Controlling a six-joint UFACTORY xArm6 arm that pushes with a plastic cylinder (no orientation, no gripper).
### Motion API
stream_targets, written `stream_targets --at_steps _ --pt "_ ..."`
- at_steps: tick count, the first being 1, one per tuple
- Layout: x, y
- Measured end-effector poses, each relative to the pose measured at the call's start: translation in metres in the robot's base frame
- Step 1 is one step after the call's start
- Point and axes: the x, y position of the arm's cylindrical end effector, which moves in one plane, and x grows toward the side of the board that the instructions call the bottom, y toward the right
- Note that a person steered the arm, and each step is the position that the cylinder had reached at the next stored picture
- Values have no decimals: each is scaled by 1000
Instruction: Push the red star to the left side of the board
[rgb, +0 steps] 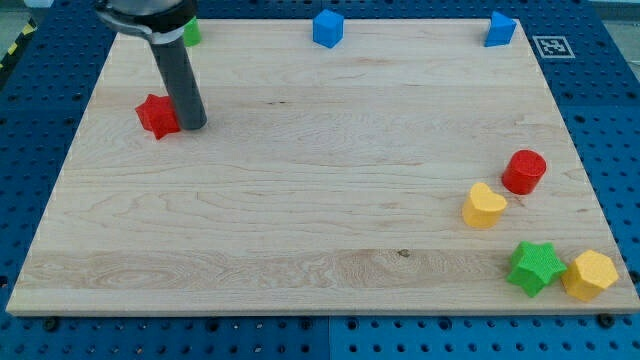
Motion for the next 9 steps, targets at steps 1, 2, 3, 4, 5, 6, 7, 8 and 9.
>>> stream_targets --at_steps 1,2,3,4,5,6,7,8,9 --pt "-6 0" --pt "-6 -15" --pt "-6 -42" --pt "-6 -48" --pt "-6 -48" --pt "-6 -28" --pt "0 28" --pt "9 76" --pt "9 76"
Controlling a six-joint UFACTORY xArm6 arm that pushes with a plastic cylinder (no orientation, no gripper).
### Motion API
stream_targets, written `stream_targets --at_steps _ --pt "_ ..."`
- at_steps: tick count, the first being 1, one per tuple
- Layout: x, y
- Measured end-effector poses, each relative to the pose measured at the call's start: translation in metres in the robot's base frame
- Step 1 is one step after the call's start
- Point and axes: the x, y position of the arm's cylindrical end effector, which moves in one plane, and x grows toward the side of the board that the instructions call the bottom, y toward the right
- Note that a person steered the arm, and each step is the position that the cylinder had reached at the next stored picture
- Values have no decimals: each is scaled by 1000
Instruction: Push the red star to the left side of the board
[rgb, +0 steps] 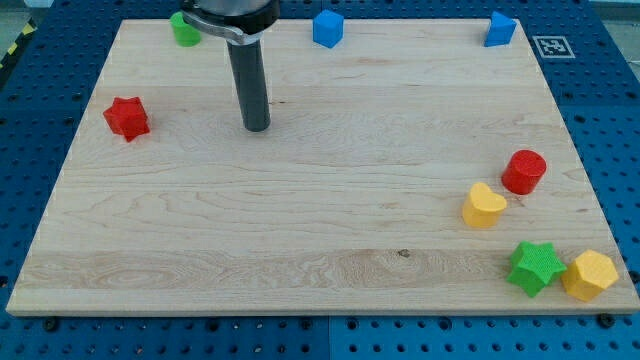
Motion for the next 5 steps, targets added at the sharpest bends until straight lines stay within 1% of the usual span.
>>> stream_targets --at_steps 1,2,4,5 --pt "3 0" --pt "26 16" --pt "67 87" --pt "69 88"
